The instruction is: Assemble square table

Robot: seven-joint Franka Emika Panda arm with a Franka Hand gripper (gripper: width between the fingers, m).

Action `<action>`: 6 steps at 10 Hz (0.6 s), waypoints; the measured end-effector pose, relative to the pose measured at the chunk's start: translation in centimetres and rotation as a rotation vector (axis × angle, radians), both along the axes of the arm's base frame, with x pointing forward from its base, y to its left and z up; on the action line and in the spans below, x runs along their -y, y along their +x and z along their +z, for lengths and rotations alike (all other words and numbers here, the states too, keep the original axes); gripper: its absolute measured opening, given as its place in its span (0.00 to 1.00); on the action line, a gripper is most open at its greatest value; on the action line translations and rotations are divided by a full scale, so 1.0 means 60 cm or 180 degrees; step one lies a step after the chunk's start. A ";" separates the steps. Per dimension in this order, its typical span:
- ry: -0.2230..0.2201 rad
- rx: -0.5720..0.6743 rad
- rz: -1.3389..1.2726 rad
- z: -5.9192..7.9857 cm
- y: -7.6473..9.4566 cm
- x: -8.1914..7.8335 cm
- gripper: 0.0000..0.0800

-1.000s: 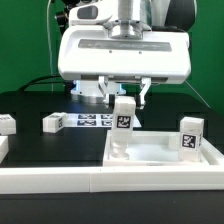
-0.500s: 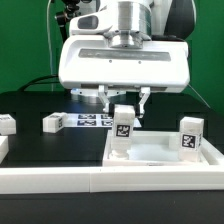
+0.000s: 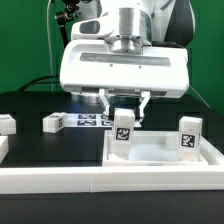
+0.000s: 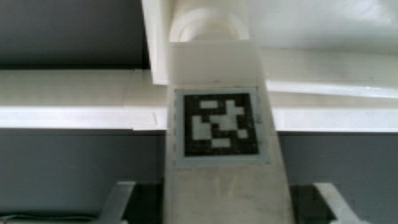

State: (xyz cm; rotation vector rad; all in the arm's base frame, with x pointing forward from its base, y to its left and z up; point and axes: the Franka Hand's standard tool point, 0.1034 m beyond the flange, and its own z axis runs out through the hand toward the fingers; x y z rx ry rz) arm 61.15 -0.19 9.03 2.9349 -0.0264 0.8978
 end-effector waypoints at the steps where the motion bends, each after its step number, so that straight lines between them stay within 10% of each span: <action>1: -0.0021 0.0059 0.0005 -0.001 0.000 -0.001 0.36; 3: -0.0015 0.0044 0.0003 0.000 0.001 0.000 0.36; 6: -0.0008 0.0003 0.0004 -0.005 -0.001 -0.001 0.67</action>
Offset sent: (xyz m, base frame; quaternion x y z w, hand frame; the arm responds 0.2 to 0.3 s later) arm 0.0000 0.0000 0.0000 0.0000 0.0000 0.0000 1.0000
